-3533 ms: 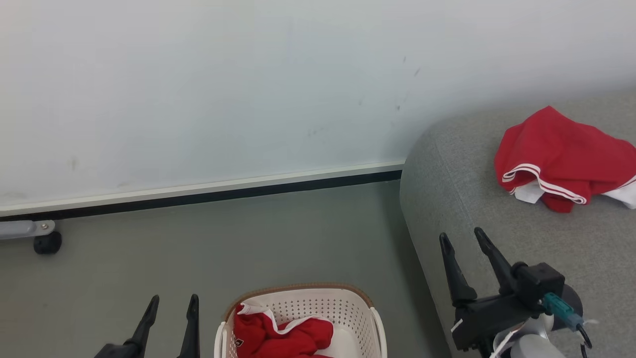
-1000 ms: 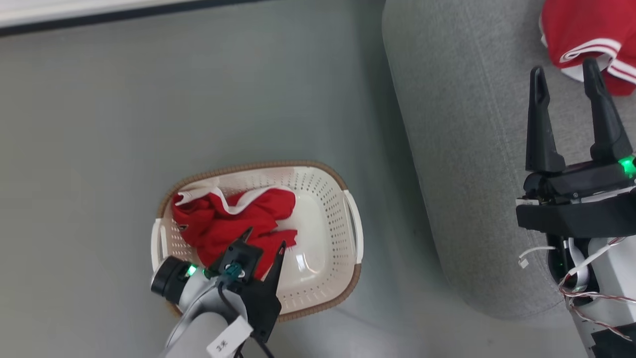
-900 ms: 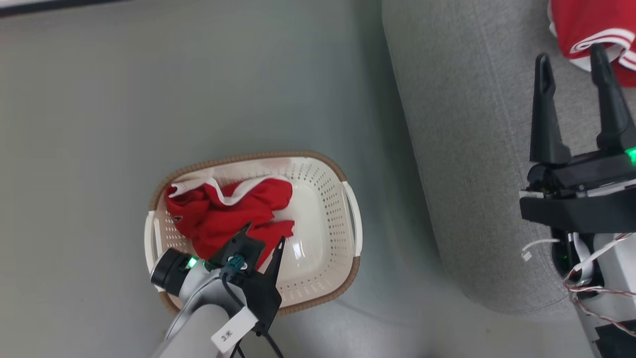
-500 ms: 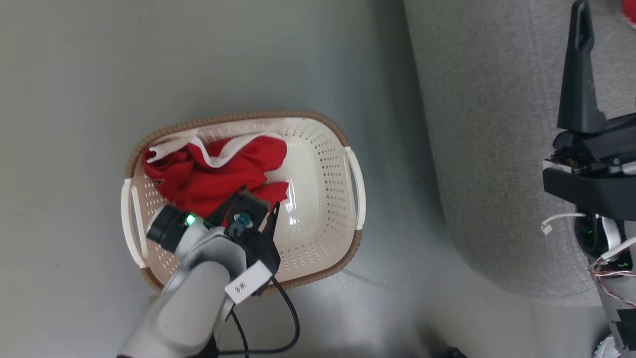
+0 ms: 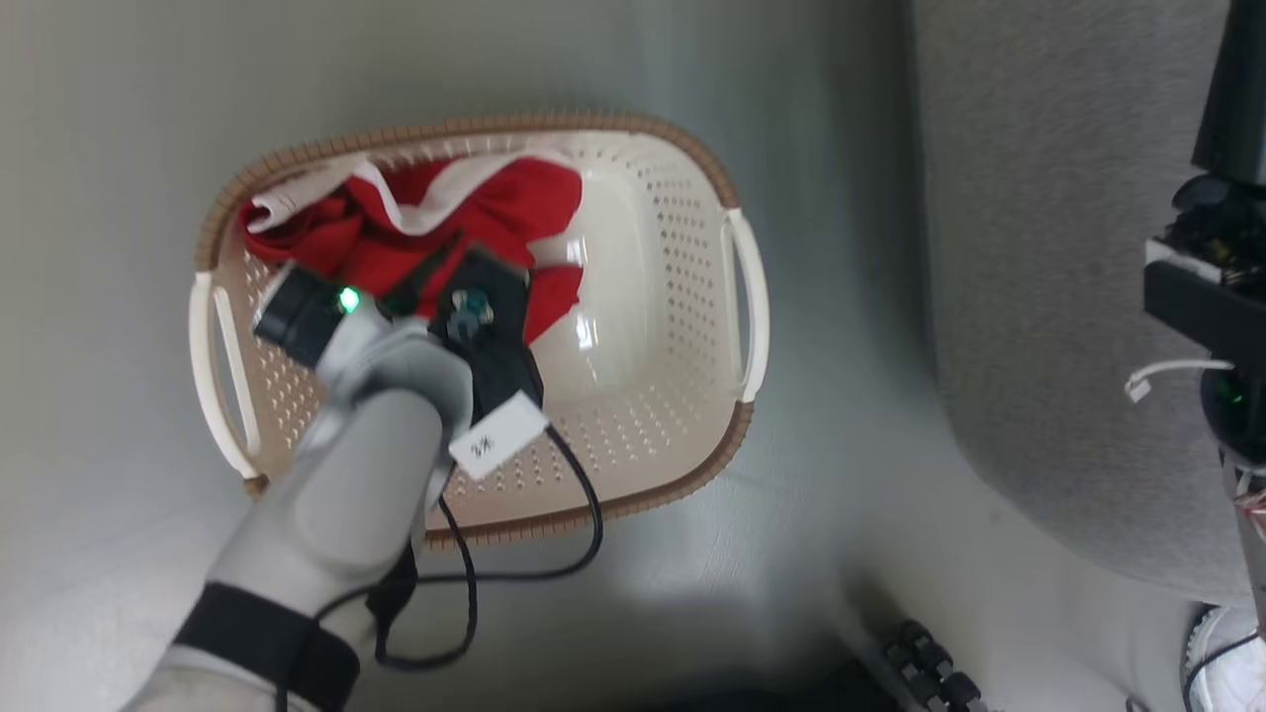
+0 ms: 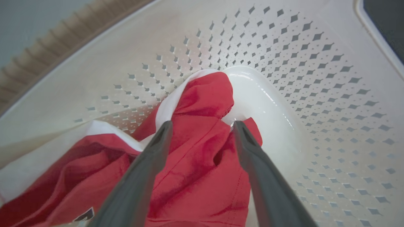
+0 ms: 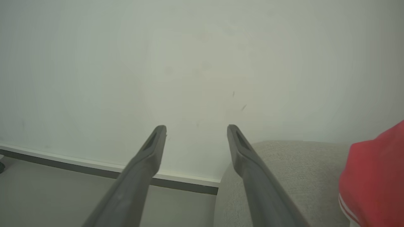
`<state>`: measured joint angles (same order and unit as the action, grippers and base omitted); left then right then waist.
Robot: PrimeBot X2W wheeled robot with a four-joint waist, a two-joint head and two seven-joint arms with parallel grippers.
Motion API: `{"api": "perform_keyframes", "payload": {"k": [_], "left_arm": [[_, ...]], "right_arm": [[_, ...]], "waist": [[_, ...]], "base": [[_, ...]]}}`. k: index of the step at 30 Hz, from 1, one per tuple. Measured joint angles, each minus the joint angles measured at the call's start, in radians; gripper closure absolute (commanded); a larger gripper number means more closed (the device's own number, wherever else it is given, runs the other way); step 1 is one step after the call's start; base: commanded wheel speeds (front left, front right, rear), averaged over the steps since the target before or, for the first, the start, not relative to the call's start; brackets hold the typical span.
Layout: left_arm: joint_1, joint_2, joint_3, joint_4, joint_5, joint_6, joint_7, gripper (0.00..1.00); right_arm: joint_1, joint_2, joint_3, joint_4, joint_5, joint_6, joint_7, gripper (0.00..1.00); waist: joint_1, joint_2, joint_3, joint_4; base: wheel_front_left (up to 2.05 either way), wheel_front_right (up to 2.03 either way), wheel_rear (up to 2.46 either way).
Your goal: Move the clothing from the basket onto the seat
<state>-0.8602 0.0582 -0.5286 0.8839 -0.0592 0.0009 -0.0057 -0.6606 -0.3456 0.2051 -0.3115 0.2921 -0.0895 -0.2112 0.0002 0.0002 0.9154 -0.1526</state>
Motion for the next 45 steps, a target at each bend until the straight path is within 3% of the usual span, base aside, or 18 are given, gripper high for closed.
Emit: {"api": "perform_keyframes", "payload": {"k": [11,24,25,26,27,37,45], "left_arm": [[-0.087,-0.002,-0.029,0.092,0.03,-0.008,0.001,0.0],[-0.148,-0.002,-0.058,0.188,0.087,0.045,0.0,0.0],[-0.156,-0.002,-0.061,0.197,0.087,0.052,-0.001,0.56],[-0.162,-0.003,-0.062,0.198,0.087,0.052,-0.001,0.84],[-0.166,-0.003,-0.062,0.199,0.087,0.052,-0.007,1.0],[-0.171,-0.007,-0.06,0.202,0.068,0.05,-0.092,1.0],[-0.142,-0.012,-0.038,0.182,0.011,0.022,-0.194,1.0]], "right_arm": [[-0.049,0.004,0.004,0.007,-0.02,-0.003,-0.002,0.0],[-0.068,0.029,0.036,0.026,-0.03,-0.003,-0.012,0.0],[-0.069,0.032,0.039,0.029,-0.03,-0.003,-0.014,0.0],[-0.07,0.033,0.04,0.03,-0.03,-0.003,-0.017,0.0],[-0.072,0.034,0.041,0.033,-0.03,-0.003,-0.019,0.0],[-0.088,0.059,0.064,0.104,-0.03,0.004,-0.029,0.0],[-0.087,0.077,0.086,0.192,-0.029,0.023,-0.038,0.0]], "waist": [[0.0,0.0,0.12,0.011],[-0.0002,-0.0001,0.152,-0.01],[-0.0002,-0.0002,0.153,-0.014],[-0.0003,-0.0001,0.153,-0.015],[-0.0002,-0.0001,0.154,-0.016],[-0.0002,-0.0001,0.12,-0.015],[-0.0002,-0.0001,0.059,-0.006]], "base": [[0.0,0.0,0.0],[0.0,0.0,0.0],[0.0,0.0,0.0],[0.0,0.0,0.0],[0.0,0.0,0.0],[0.0,0.0,0.0],[0.0,0.0,0.0]]}}
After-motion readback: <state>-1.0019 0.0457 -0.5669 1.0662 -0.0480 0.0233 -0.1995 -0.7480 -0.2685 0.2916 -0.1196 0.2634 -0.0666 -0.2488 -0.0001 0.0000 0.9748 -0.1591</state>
